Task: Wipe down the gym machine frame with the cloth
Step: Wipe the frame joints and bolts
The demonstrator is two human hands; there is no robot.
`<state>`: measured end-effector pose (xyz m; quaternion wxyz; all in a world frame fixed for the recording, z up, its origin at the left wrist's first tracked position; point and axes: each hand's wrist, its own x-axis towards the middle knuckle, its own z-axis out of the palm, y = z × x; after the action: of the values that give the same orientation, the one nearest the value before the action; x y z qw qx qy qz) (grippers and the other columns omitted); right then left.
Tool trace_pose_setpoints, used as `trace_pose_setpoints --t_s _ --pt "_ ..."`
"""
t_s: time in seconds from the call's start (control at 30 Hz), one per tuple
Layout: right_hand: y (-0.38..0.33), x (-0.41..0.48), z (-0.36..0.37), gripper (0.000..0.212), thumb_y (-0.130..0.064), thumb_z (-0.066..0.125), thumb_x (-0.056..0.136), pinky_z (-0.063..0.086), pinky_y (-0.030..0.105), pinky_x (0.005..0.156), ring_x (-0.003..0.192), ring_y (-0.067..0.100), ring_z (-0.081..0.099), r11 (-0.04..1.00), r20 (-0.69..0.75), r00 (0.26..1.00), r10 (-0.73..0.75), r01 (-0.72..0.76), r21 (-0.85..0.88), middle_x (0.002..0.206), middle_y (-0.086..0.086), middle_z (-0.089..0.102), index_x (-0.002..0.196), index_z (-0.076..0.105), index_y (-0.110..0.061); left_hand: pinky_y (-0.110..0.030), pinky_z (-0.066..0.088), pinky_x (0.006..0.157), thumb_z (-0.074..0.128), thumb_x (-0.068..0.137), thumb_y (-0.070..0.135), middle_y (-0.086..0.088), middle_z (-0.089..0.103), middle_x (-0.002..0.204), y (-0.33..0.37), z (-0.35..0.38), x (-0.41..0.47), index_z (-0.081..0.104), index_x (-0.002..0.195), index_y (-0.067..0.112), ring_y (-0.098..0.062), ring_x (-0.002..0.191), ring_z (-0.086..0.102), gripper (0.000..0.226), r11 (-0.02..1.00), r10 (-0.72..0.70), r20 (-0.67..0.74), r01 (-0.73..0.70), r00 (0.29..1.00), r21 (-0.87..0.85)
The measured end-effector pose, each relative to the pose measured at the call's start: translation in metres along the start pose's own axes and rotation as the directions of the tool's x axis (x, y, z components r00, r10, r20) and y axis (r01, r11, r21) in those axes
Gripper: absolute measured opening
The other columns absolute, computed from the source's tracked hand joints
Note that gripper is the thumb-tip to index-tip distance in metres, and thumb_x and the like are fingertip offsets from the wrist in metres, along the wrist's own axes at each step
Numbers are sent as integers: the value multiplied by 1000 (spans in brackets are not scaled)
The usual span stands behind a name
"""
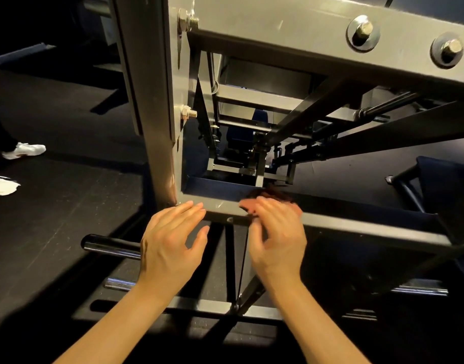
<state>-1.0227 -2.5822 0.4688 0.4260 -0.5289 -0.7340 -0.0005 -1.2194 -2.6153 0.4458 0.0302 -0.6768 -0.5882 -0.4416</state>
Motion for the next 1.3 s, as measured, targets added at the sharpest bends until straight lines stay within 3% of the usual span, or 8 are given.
trace_pose_setpoints --t_s 0.2,0.33,0.43,0.67,0.87,1.07,1.2,1.3 --pt "-3 8 8 33 -19 69 92 45 41 114 129 14 59 963 223 937 -271 268 43 133 1 68 124 72 -17 -27 40 113 74 86 16 -2 71 127 0 -5 2 73 124 11 -14 125 62 38 1000 12 6 -12 1000 -11" --pt "35 15 -25 32 -20 66 94 47 44 111 126 15 60 995 114 993 -42 52 -83 129 0 69 125 70 -17 -17 37 114 77 86 15 0 71 125 0 -19 0 72 123 10 -10 123 62 38 997 -24 2 24 1000 -71" --pt "7 26 4 29 -16 68 94 36 32 113 125 18 61 997 124 990 62 -57 -42 127 0 70 123 73 -16 -27 49 104 67 90 26 1 72 117 0 -34 -1 74 119 10 -12 112 66 34 995 -74 -49 71 996 -75" --pt "-17 24 15 32 -28 61 96 40 33 117 128 7 58 953 313 903 -295 252 171 132 -5 67 125 72 -22 -43 56 91 79 86 14 7 68 111 -6 -54 -3 71 120 15 -10 106 62 35 976 -218 -82 218 972 -17" --pt "10 74 14 27 -24 58 102 45 29 104 115 20 64 990 330 933 141 -142 -21 119 3 70 126 68 -18 -23 46 97 75 87 22 9 68 114 -5 -65 3 70 123 16 -2 110 56 37 970 -243 -52 242 969 -23" --pt "-15 35 13 29 -21 64 93 38 28 115 124 3 55 934 327 878 -350 301 194 126 -3 70 121 74 -19 -10 31 81 78 87 28 0 67 116 6 -58 30 68 126 14 -7 109 48 42 917 -399 -96 399 912 -23" --pt "9 58 24 28 -20 65 97 42 44 116 129 7 53 986 264 964 -10 -34 161 133 -3 65 125 70 -21 -21 33 84 76 89 33 8 58 109 9 -64 35 67 126 14 -8 109 42 43 897 -440 -118 442 890 -2" --pt "-16 32 22 26 -14 67 93 44 37 113 123 9 57 974 263 955 -140 85 208 126 2 70 119 75 -15 -31 34 89 76 89 38 7 55 110 10 -66 39 65 129 14 -8 110 38 48 865 -499 -117 501 859 -12"
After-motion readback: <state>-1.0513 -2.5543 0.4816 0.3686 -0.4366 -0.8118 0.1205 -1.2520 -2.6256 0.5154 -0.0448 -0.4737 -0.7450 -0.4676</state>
